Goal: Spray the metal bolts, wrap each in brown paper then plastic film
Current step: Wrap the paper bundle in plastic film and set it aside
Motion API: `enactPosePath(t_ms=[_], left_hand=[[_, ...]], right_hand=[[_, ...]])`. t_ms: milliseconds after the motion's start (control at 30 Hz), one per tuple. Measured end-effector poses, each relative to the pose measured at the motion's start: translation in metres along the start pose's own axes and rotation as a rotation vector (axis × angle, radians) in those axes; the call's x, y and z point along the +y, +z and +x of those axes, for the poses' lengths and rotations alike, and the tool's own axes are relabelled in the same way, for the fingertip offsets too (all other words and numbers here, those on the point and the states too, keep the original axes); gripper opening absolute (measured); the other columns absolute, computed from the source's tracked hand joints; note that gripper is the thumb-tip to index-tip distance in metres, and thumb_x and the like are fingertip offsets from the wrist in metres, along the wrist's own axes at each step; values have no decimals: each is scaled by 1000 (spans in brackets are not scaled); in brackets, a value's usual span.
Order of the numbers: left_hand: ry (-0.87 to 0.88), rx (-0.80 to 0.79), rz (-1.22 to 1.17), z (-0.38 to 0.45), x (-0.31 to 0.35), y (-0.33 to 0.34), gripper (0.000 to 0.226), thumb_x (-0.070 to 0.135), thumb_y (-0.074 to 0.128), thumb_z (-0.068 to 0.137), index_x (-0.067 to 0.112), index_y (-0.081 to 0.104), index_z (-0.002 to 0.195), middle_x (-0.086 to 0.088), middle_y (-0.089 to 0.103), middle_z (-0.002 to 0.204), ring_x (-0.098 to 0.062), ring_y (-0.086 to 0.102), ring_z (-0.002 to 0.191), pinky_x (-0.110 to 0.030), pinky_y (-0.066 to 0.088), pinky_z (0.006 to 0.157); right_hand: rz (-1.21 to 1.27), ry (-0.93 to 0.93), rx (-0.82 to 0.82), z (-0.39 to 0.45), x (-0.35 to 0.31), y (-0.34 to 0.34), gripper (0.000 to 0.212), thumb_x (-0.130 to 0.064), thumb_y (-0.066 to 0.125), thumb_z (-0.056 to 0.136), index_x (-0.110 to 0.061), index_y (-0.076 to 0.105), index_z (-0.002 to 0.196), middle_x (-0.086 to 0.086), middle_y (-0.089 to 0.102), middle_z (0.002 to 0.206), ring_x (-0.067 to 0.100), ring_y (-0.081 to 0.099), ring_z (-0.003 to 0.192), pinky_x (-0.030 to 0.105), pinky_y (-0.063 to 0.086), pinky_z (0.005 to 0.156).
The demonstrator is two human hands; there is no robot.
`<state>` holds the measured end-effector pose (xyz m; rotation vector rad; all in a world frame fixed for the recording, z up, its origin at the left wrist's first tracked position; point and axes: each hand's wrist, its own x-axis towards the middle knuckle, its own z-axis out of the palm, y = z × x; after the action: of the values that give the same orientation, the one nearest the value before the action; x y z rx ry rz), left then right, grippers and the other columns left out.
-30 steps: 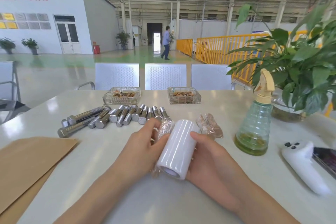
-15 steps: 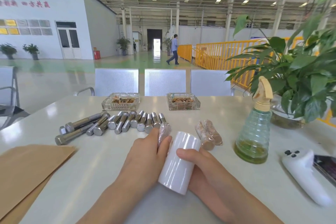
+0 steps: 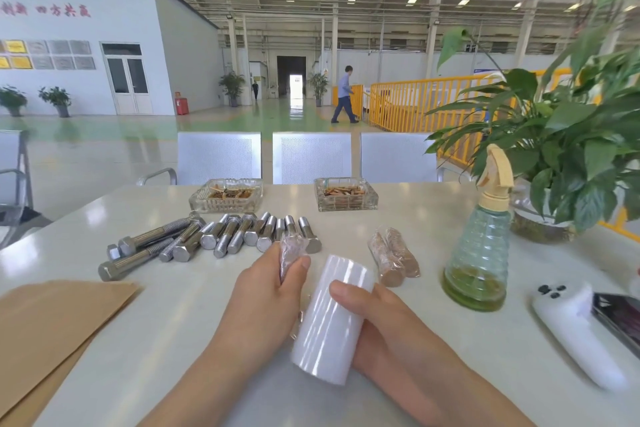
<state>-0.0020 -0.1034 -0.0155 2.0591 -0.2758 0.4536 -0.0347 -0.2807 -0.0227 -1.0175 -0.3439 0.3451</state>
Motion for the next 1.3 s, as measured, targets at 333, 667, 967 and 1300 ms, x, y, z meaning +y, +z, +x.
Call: enactPosePath(t_ms=[333,667,967,1300], left_hand=[[-268,-448,-602,7,-6,-34,19,22,67,95,6,70,106,-18,68,92,-31,67,84,-39,60,75],[-292,-326,-568,-1,7,-14,36,29,71,95,-5,58,97,-14,54,82,-24,53,73,-31,46,63],[-38,-98,-119,-6,5,3,21,45,51,103,31,67,105,7,75,89,-10,71,84,-34,57,79],[-274,-385,-610,-1,2,-22,19,10,61,99,-3,64,113,-23,75,103,-26,73,86,-31,60,69]], right_hand=[[176,8,239,7,-16,-11,50,-21,91,63,2,79,105,24,76,101,37,77,84,42,62,60],[215,68,43,3,-8,-11,53,-31,85,82,-7,71,127,18,68,130,38,62,126,47,54,98],[73,27,23,1,-3,-5,58,-35,79,87,-8,64,137,23,55,147,40,49,140,56,39,117],[146,-25,198,2,-14,-11,77,-27,77,68,3,57,135,29,70,115,45,71,106,53,57,88]])
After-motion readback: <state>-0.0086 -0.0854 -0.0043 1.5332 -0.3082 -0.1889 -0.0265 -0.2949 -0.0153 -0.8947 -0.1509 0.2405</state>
